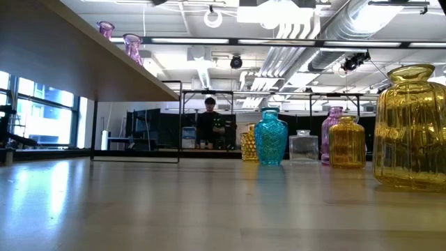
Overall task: Sort vases onto shelf
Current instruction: Put the blue flower vase on the shelf
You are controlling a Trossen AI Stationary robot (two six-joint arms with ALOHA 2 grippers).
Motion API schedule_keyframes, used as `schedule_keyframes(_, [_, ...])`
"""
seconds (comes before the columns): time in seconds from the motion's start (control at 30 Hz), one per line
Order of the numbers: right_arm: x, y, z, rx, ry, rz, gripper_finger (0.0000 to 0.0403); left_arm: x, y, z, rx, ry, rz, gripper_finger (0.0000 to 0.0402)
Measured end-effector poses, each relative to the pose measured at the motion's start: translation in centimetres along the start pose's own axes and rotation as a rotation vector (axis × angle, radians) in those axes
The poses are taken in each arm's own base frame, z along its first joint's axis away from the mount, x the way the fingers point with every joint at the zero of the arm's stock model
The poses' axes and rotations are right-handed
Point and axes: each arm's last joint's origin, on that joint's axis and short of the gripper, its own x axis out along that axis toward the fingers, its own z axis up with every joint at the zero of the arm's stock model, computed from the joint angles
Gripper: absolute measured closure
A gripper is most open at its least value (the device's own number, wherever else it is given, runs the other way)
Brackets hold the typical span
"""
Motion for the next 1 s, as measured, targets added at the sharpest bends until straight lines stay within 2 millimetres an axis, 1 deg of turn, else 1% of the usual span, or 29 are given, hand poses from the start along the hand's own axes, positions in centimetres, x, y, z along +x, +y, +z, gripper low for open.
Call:
schedule_keyframes(0.17, [-3.4,1.9,1.5,-0.173,-0.056,-0.089,0.0403,0.0,0.0,0.0,0.001,0.001,-0.004,0.0216])
schedule_keyframes(0.33, [-7.5,4.2,3.6,-0.343,-0.059,-0.119,0.0403,0.3,-0.2,-0.1,0.014,0.029,-0.061,0.0216])
schedule_keyframes(0.4, [-8.9,4.8,4.3,-0.385,-0.048,-0.132,0.0403,0.5,-0.1,-0.1,0.03,0.03,-0.046,0.0216])
schedule_keyframes(0.47, [-10.1,4.9,4.9,-0.424,-0.028,-0.168,0.0403,0.7,0.1,0.0,0.041,0.025,-0.025,0.0216])
schedule_keyframes(0.6, [-12.4,4.7,6.4,-0.461,0.006,-0.256,0.0403,1.2,0.8,0.5,0.032,-0.003,0.032,0.0216])
schedule_keyframes(0.7, [-13.6,4.0,7.6,-0.488,0.036,-0.342,0.0403,1.8,1.7,0.9,0.02,-0.023,0.102,0.0216])
schedule_keyframes(0.83, [-14.7,2.6,9.7,-0.537,0.107,-0.459,0.0403,2.4,3.1,1.2,-0.005,-0.029,0.165,0.0216])
schedule_keyframes(1.0, [-14.8,0.3,12.9,-0.593,0.26,-0.565,0.0402,3.4,4.9,1.6,-0.034,-0.01,0.18,0.0216])
